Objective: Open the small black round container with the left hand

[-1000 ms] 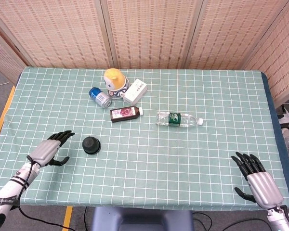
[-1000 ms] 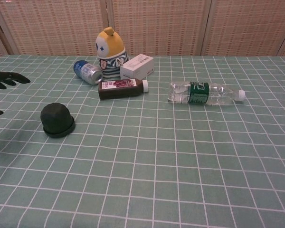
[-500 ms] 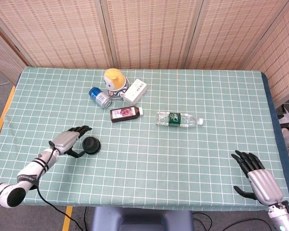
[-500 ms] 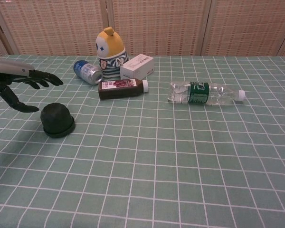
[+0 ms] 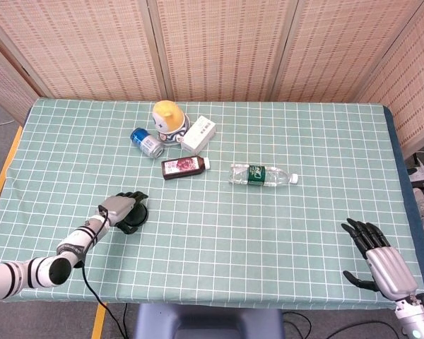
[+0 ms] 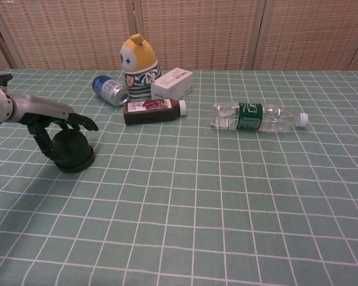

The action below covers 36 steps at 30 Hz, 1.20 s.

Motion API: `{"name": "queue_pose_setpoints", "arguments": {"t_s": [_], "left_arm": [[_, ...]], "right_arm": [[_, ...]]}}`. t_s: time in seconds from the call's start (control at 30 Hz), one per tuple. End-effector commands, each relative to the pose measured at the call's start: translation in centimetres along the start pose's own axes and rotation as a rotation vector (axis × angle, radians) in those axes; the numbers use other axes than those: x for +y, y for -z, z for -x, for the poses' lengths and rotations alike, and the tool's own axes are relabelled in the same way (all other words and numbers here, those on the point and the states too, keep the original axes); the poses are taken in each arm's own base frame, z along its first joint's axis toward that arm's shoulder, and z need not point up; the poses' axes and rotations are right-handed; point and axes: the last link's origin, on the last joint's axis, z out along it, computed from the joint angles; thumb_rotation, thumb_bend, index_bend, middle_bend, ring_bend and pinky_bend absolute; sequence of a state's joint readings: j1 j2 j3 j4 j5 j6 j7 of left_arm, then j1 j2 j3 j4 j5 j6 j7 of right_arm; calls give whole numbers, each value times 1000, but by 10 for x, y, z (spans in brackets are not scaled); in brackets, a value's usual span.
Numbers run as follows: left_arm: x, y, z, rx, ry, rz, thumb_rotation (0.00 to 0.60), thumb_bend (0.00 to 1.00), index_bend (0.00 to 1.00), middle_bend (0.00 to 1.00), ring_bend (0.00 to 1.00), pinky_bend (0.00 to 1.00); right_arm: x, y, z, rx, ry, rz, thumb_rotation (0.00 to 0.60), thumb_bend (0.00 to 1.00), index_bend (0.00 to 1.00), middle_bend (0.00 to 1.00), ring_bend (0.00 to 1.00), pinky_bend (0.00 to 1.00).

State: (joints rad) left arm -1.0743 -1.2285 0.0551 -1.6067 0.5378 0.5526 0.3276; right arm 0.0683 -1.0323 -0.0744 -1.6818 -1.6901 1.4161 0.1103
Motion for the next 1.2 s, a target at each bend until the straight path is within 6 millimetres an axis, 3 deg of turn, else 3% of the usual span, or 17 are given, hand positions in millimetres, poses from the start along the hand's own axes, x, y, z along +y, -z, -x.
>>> {"name": "queue_pose_setpoints", "arguments": {"t_s": [0.03, 0.37, 0.6, 0.73, 0.93, 1.0, 1.17, 1.2], "left_arm": [[4, -13, 2, -12, -54, -37, 600, 319, 0, 0, 0, 81], [4, -22, 2, -29, -117, -94, 600, 313, 13, 0, 0, 85], [4, -25, 7, -30, -192, -132, 600, 313, 191, 23, 0, 154], [5, -24, 10, -17, -221, -144, 600, 314, 264, 91, 23, 256], [1, -22, 13, -2, -247, -158, 600, 326, 296, 140, 101, 392], [1, -21, 13, 14, -250, -159, 600, 331, 347, 218, 185, 478], [-2, -12, 15, 48, -237, -154, 600, 381, 489, 578, 518, 728], [-3, -10, 16, 50, -233, -152, 600, 383, 495, 599, 539, 747]], "right_arm": [[0, 1, 1, -7, 1, -3, 600, 152, 0, 0, 0, 0], [1, 1, -1, -6, 2, 7, 600, 152, 0, 0, 0, 0], [2, 2, -3, 3, 1, 10, 600, 153, 0, 0, 0, 0], [2, 2, -4, 3, 1, 9, 600, 152, 0, 0, 0, 0], [1, 4, -7, 9, -4, 5, 600, 152, 0, 0, 0, 0], [1, 5, -7, 10, -5, 2, 600, 152, 0, 0, 0, 0], [0, 7, -8, 12, -7, -4, 600, 152, 0, 0, 0, 0], [0, 7, -8, 13, -8, -5, 600, 152, 0, 0, 0, 0]]}}
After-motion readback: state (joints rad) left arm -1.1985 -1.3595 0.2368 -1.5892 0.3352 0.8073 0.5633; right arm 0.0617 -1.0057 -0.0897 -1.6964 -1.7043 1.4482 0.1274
